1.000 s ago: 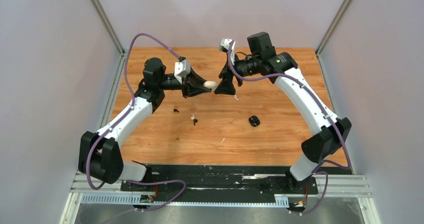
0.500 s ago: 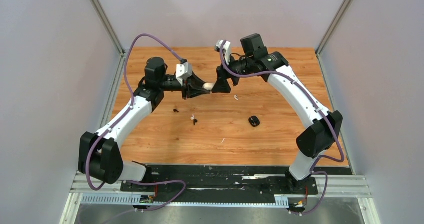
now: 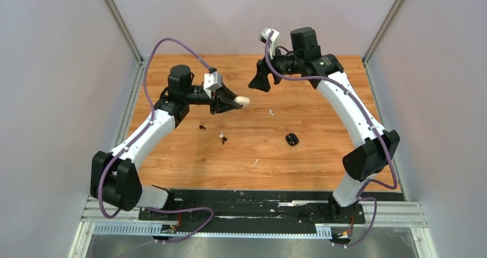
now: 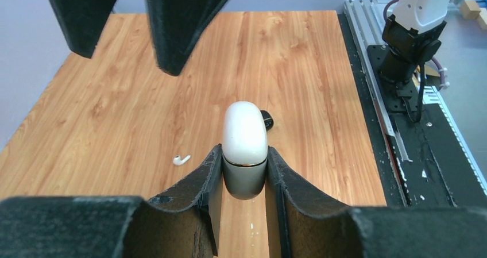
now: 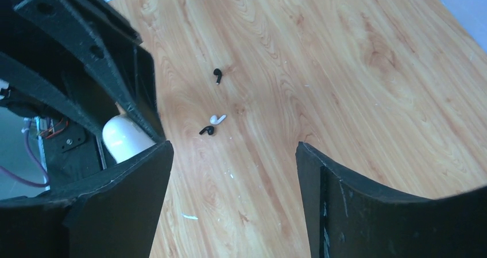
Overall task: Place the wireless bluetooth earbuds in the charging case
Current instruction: Open the charging case.
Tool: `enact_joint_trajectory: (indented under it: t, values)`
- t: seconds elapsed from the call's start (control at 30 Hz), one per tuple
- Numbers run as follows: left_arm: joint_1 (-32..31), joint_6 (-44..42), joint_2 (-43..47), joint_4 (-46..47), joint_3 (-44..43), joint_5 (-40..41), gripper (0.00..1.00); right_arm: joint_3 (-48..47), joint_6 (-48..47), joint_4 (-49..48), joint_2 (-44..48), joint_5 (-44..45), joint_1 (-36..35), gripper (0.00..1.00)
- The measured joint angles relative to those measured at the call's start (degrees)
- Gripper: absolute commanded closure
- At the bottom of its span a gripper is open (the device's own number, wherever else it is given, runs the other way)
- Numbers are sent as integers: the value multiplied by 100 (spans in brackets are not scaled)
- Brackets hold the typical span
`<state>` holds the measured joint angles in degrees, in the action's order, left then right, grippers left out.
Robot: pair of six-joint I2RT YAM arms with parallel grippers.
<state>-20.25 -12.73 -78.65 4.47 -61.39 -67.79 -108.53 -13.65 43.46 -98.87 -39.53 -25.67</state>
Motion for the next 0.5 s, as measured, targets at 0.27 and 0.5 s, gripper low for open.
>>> enact_joint_trajectory:
  t: [0.27,0.5]
  values:
    - [2,793,-133,564,22,24,100,778,-625,295,673,-518,-166,21]
    - [2,1528,-365,1069,22,-144,100,872,-1060,385,695,-538,-557,25]
